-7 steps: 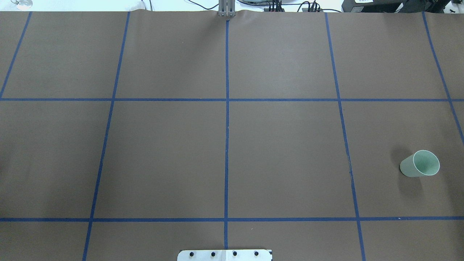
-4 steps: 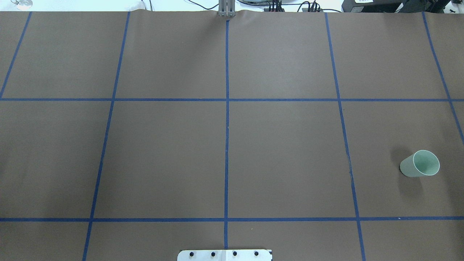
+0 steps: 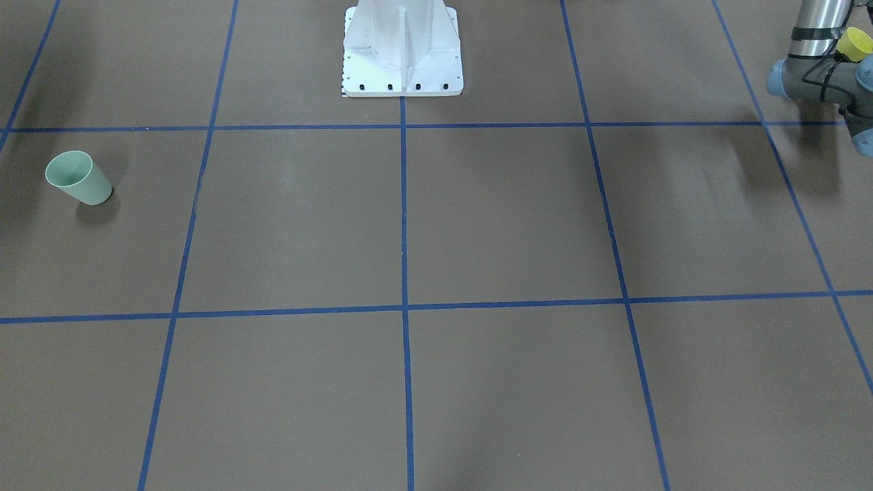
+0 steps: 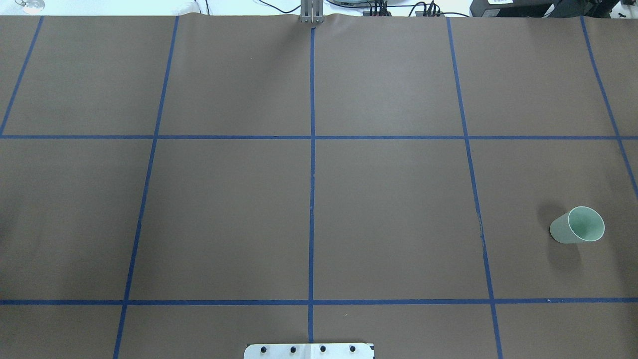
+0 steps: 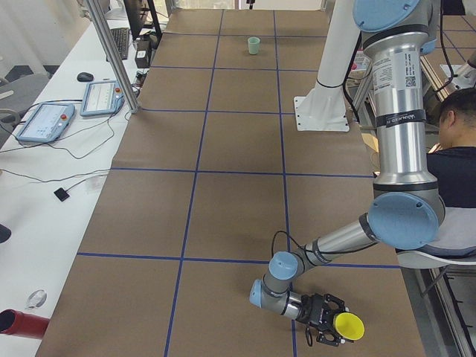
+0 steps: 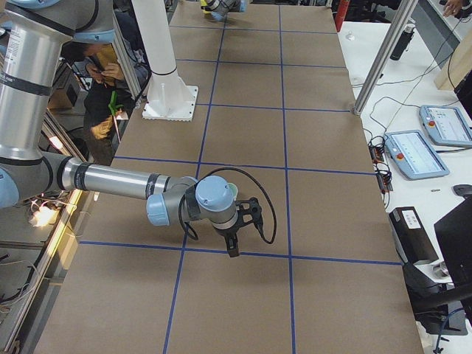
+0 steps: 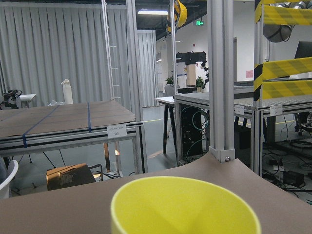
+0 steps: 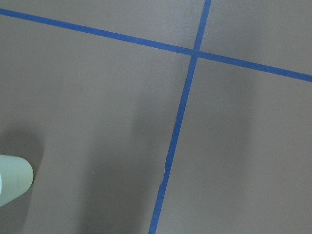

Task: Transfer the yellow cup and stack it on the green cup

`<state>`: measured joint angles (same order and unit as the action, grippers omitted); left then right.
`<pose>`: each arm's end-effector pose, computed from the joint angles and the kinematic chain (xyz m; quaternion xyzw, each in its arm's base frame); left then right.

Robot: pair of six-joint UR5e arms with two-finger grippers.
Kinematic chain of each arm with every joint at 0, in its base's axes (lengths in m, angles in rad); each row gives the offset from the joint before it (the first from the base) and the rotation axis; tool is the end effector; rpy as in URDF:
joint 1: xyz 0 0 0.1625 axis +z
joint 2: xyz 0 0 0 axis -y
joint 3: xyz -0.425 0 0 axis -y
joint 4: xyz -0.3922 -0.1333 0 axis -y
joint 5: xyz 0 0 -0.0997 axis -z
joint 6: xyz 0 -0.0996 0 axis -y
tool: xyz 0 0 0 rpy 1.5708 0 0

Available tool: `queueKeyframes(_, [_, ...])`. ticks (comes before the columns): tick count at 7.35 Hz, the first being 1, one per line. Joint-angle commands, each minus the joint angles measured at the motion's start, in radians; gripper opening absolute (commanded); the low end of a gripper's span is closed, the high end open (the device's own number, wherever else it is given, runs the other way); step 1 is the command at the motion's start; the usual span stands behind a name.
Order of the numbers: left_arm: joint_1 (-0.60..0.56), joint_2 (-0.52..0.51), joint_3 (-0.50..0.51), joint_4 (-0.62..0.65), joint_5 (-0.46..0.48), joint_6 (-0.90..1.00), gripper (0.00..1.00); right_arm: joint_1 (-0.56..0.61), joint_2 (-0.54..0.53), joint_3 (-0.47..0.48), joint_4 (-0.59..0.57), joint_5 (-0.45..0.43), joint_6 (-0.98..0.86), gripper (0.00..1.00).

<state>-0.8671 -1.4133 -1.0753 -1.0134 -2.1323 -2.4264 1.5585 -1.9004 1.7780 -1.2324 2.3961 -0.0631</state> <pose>0.0689 -0.2053 0.9436 -0.2310 -0.5453 -0.7022 0.3951 0.0556 -0.3643 0.6571 0.1088 -0.3961 -0.0775 0.9084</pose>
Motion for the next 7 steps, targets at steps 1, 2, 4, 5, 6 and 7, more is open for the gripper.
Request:
queueKeyframes(1, [-0.001,0.019,-0.052,0.033,0.075,0.068,0.11,0.0,0.001,0.0,0.001,0.0,0.0,1.0])
queueKeyframes(2, [-0.001,0.03,-0.06,0.035,0.101,0.096,0.11,0.0,0.001,0.001,0.001,0.0,0.0,1.0])
queueKeyframes(4, [-0.004,0.033,-0.06,0.026,0.257,0.102,0.09,0.0,0.001,0.004,0.001,0.0,0.0,1.0])
queueKeyframes(5, [-0.006,0.033,-0.06,0.006,0.326,0.102,0.08,0.0,0.001,0.006,0.001,0.0,0.0,1.0])
queueKeyframes(6, [-0.006,0.033,-0.058,-0.042,0.394,0.101,0.08,0.0,0.001,0.006,0.001,0.0,0.0,1.0])
queueKeyframes(7, [-0.01,0.034,-0.057,-0.081,0.475,0.099,0.08,0.0,0.001,0.008,0.001,0.0,0.0,1.0])
